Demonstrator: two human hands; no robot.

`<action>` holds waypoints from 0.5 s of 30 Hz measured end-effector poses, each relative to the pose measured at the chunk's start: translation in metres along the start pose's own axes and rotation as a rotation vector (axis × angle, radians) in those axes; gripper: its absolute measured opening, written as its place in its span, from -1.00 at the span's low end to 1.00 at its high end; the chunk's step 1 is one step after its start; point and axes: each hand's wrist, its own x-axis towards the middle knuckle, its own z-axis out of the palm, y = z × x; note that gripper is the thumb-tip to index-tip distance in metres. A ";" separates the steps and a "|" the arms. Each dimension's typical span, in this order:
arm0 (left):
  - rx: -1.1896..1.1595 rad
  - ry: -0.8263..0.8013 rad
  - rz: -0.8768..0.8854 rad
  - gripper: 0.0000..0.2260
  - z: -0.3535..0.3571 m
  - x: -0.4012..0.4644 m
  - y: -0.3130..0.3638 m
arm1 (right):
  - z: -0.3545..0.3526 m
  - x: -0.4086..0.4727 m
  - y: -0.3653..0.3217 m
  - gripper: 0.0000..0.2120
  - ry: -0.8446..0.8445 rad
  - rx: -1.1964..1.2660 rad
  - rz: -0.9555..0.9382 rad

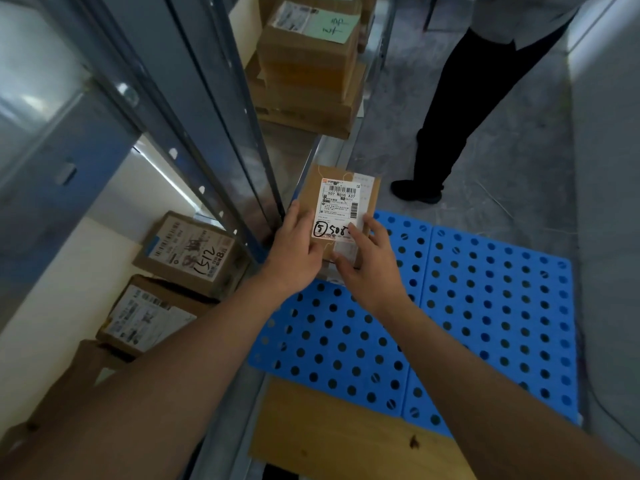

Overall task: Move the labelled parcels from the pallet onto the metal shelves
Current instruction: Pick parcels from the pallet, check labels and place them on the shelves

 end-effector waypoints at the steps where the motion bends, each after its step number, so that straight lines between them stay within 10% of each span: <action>1: 0.006 -0.002 -0.004 -0.44 0.001 0.002 -0.001 | 0.000 0.001 0.001 -0.38 0.000 0.001 0.004; 15: 0.153 0.002 -0.016 -0.44 0.003 0.002 -0.002 | 0.010 0.003 0.006 -0.52 -0.005 0.004 -0.056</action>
